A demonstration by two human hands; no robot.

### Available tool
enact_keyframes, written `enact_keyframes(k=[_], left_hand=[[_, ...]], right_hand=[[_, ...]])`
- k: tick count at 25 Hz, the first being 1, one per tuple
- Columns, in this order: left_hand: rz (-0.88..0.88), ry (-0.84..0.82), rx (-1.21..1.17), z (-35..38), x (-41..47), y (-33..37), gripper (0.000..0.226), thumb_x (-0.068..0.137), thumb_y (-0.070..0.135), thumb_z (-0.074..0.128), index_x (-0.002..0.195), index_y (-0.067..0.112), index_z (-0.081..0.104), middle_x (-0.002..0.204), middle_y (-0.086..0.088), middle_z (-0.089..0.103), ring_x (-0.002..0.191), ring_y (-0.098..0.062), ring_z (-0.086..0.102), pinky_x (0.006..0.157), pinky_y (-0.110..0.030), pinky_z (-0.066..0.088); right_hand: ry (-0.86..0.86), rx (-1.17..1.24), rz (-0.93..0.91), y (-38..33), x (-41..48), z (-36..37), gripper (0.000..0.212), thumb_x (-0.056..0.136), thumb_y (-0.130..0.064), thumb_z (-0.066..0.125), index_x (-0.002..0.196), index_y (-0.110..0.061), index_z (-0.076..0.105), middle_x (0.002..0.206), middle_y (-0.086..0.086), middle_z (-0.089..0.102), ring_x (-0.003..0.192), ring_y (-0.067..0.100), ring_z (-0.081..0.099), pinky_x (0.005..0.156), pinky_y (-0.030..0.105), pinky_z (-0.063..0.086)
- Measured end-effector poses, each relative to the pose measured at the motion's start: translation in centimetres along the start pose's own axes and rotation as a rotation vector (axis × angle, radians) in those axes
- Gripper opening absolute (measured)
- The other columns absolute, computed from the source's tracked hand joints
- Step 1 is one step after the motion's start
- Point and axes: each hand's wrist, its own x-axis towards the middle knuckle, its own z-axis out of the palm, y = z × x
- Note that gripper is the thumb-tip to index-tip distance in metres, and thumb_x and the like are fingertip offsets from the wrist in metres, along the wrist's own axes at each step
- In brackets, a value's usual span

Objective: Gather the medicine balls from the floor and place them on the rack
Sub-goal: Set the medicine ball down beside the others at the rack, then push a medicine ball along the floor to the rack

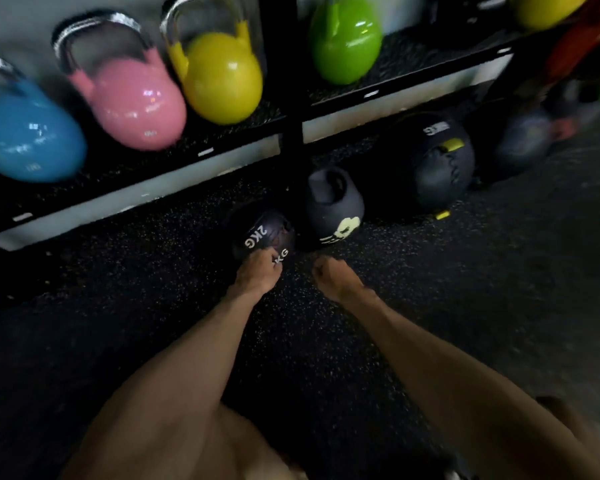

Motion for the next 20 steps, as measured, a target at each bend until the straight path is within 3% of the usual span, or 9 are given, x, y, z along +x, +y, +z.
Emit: enact_keyframes(k=[4, 10, 16, 20], left_hand=[[0.129, -0.281, 0.063, -6.9, -10.0, 10.1, 0.021, 0.095, 0.029, 0.061, 0.111, 0.018, 0.068, 0.112, -0.005, 0.071, 0.106, -0.026, 0.065, 0.089, -0.035, 0.051], [0.541, -0.539, 0.232, -13.6, -24.1, 24.9, 0.024, 0.097, 0.03, 0.058, 0.116, 0.018, 0.065, 0.118, -0.005, 0.067, 0.111, -0.024, 0.062, 0.09, -0.033, 0.048], [0.973, -0.822, 0.597, -11.6, -35.0, 33.8, 0.026, 0.1, 0.033, 0.055, 0.119, 0.017, 0.063, 0.119, -0.007, 0.066, 0.106, -0.025, 0.064, 0.089, -0.039, 0.054], [1.232, -0.901, 0.824, -7.3, -44.0, 39.0, 0.027, 0.101, 0.031, 0.054, 0.121, 0.015, 0.062, 0.117, -0.008, 0.066, 0.103, -0.025, 0.064, 0.087, -0.038, 0.054]], right_hand=[[-0.106, 0.104, 0.194, 0.7, -15.3, -9.7, 0.026, 0.102, -0.032, 0.041, 0.103, -0.015, 0.061, 0.098, 0.01, 0.069, 0.084, 0.031, 0.067, 0.066, 0.038, 0.051], [0.073, 0.27, 0.497, -1.1, -38.5, -19.4, 0.029, 0.103, -0.032, 0.044, 0.121, -0.013, 0.058, 0.11, 0.012, 0.068, 0.1, 0.033, 0.065, 0.082, 0.041, 0.053], [0.391, 0.506, 0.826, -1.4, -56.8, -17.5, 0.027, 0.1, -0.033, 0.047, 0.115, -0.013, 0.057, 0.114, 0.014, 0.069, 0.107, 0.037, 0.064, 0.086, 0.045, 0.053], [0.572, 0.717, 1.071, -0.2, -67.6, -13.3, 0.03, 0.1, -0.033, 0.049, 0.12, -0.013, 0.059, 0.117, 0.012, 0.069, 0.109, 0.033, 0.065, 0.09, 0.045, 0.053]])
